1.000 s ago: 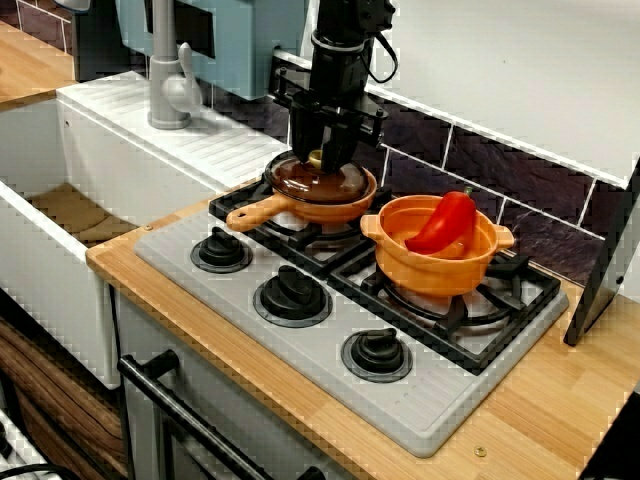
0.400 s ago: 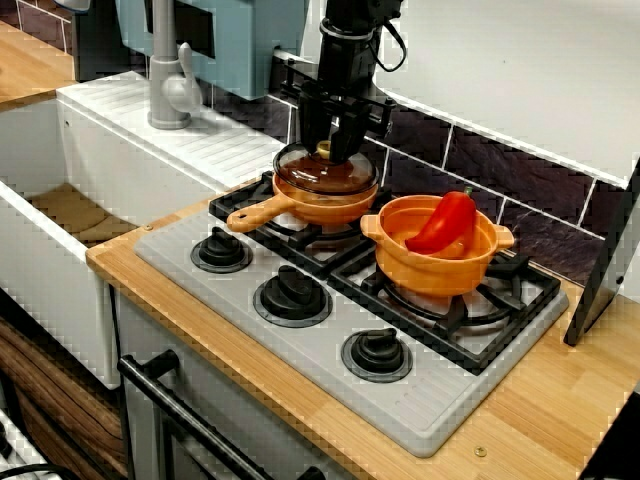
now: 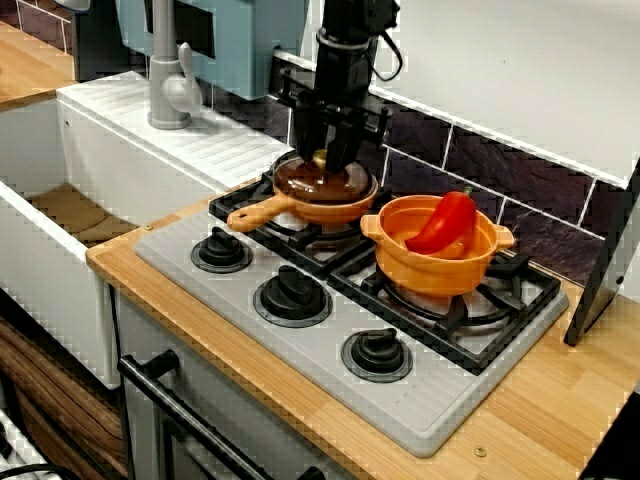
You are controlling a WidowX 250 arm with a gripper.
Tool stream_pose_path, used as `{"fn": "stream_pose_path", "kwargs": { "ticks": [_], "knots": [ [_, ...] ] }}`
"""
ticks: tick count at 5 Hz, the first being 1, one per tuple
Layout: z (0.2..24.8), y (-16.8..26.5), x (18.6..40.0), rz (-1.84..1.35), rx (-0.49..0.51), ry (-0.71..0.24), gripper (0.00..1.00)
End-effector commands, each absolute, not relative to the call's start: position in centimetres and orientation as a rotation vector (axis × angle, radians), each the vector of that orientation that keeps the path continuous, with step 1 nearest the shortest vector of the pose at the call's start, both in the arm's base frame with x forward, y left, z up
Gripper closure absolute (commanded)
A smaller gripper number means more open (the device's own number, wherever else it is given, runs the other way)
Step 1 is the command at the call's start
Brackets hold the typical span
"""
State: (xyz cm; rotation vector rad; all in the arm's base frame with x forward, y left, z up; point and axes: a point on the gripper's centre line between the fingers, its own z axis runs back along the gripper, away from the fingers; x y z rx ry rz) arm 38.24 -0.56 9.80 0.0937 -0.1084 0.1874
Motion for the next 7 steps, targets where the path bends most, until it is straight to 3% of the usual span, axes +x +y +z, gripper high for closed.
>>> {"fn": "stream_pose_path", "kwargs": {
  "ticks": [1,2,3,7],
  "knots": [
    [12.4,-1.0,38.0,0.184,0.087,-0.183,1.0],
    [12.6,-1.0,38.2,0.195,0.097,-0.193,0.61],
    [12.4,-0.6,38.5,0.224,0.09,-0.196,0.0],
    [14.2,-0.1,37.6,0.264,0.037,-0.179,0.0]
  ]
}}
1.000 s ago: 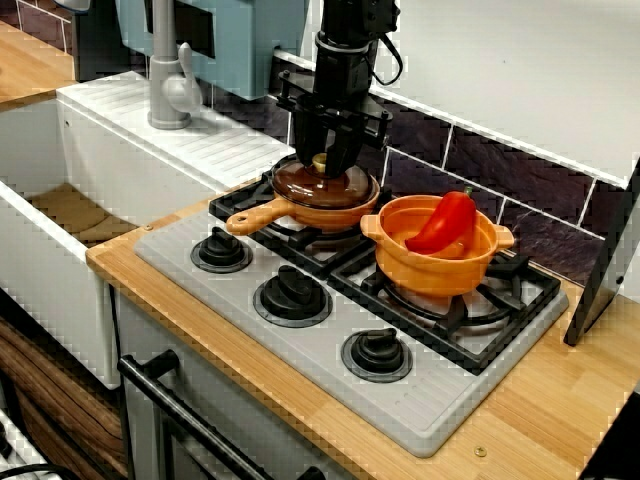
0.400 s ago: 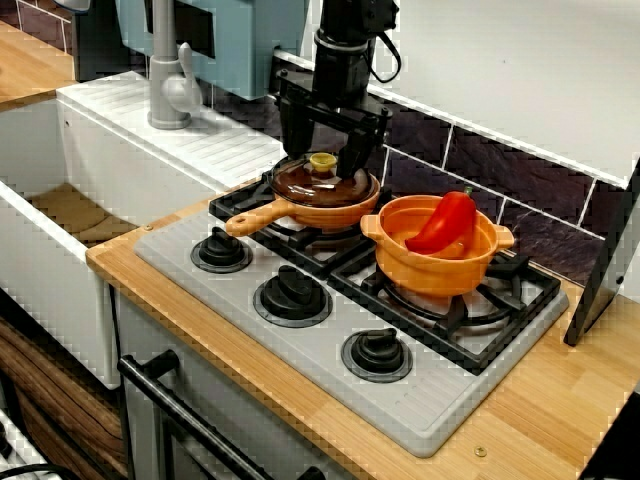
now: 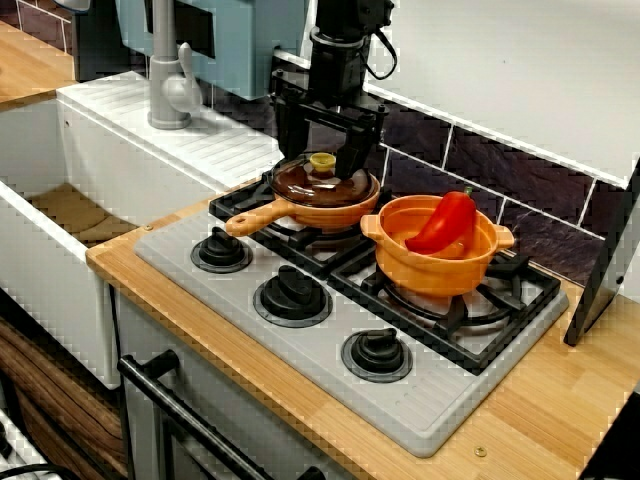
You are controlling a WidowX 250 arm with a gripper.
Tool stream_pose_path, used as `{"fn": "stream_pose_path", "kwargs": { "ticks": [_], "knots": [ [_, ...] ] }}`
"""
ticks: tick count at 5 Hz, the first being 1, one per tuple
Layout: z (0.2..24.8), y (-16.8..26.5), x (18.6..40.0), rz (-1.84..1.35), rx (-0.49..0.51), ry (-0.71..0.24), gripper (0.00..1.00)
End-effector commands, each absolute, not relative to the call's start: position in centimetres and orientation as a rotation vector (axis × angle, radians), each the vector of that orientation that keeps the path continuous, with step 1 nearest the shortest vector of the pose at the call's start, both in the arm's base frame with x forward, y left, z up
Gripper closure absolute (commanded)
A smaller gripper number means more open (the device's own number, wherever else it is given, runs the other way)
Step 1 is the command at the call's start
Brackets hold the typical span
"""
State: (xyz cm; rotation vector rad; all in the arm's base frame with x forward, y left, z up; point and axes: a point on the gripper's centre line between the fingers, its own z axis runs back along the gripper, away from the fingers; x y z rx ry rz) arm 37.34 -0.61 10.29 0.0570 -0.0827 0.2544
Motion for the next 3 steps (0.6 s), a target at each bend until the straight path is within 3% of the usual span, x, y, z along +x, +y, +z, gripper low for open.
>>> {"fn": "stream_pose_path", "kwargs": {
  "ticks": [1,3],
  "knots": [
    [14.9,-0.5,37.1,0.241,0.022,-0.185,0.0],
    [16.0,-2.6,35.3,0.233,0.034,-0.292,0.0]
  ]
}}
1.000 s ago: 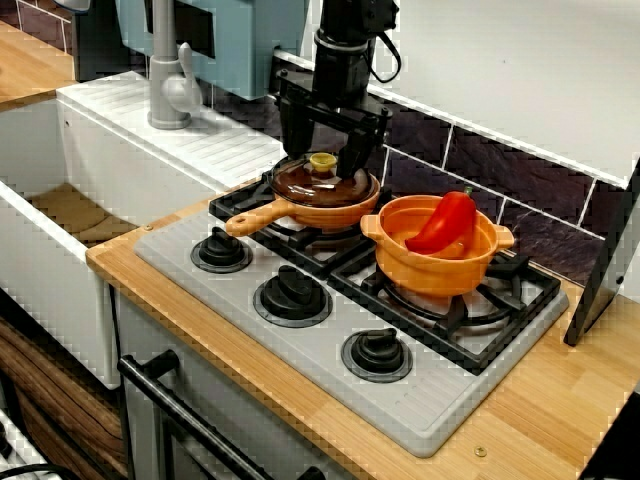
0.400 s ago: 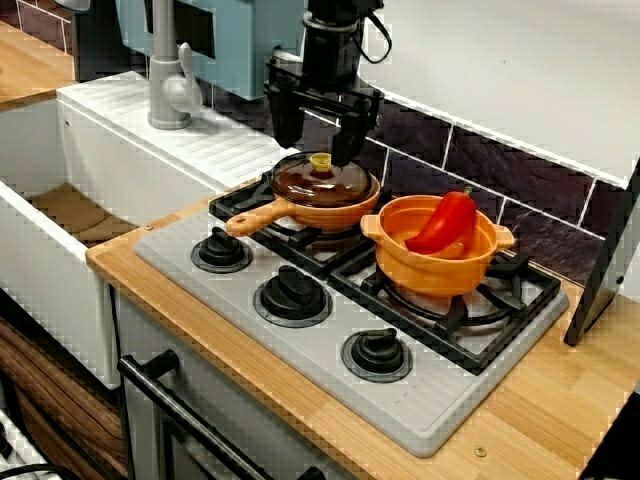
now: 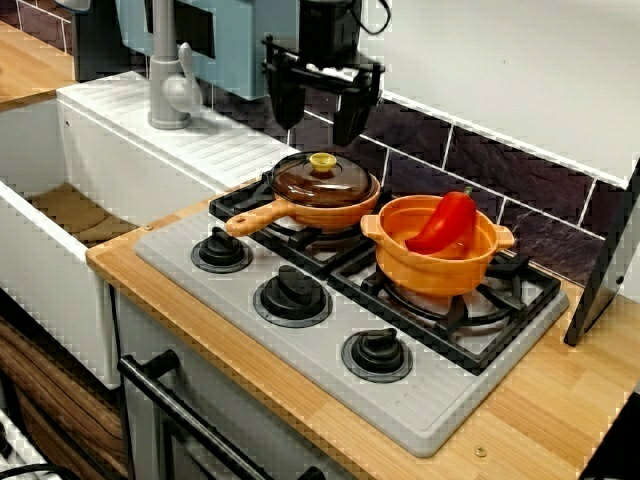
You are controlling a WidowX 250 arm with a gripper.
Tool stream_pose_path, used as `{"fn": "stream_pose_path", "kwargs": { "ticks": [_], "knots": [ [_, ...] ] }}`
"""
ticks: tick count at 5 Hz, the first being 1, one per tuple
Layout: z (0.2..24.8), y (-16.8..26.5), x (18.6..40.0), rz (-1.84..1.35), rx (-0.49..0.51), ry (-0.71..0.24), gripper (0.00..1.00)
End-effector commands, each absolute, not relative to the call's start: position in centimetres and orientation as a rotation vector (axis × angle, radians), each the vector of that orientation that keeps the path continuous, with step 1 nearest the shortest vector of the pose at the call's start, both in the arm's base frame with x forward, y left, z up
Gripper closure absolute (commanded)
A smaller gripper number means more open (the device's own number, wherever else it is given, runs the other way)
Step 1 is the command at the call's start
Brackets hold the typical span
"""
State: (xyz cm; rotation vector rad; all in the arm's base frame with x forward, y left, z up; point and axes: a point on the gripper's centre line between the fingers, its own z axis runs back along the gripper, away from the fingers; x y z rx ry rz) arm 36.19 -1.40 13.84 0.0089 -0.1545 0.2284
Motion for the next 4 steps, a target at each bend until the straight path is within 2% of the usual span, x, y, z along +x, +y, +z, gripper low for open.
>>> {"fn": "stream_pose_path", "kwargs": {
  "ticks": [1,2,4],
  "knots": [
    [15.3,-4.8,34.2,0.213,0.115,-0.357,0.0],
    [14.8,-6.4,33.7,0.202,0.122,-0.368,0.0],
    [14.1,-9.2,34.8,0.183,0.132,-0.399,0.0]
  ]
}}
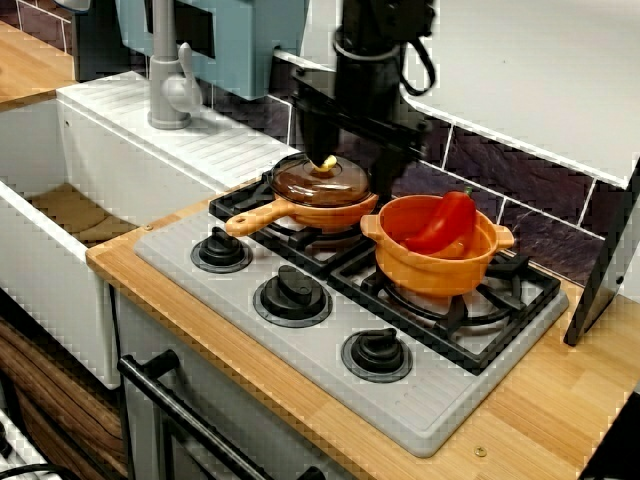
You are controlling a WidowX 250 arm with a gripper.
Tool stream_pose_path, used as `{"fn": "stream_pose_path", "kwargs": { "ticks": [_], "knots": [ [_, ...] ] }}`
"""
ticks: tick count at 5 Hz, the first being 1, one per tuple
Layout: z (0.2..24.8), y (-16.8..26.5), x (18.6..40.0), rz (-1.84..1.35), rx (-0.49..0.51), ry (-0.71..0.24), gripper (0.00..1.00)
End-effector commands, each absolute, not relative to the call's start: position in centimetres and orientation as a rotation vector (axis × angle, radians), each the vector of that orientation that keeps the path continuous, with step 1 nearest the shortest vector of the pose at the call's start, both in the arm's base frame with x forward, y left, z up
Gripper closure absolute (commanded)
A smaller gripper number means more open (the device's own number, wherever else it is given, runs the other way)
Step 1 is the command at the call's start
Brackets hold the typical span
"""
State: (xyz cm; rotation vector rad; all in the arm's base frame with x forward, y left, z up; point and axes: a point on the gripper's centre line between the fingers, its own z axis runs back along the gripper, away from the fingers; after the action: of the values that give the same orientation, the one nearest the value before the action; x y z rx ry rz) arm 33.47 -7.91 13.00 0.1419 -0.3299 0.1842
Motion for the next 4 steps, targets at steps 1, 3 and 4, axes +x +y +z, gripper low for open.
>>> {"fn": "stream_pose_path", "kwargs": {
  "ticks": [1,3,4],
  "knots": [
    [14.4,-10.5,35.7,0.169,0.117,-0.394,0.0],
    [13.7,-11.6,37.7,0.177,0.108,-0.4,0.0],
    [13.3,-11.7,38.3,0.185,0.105,-0.394,0.0]
  ]
}}
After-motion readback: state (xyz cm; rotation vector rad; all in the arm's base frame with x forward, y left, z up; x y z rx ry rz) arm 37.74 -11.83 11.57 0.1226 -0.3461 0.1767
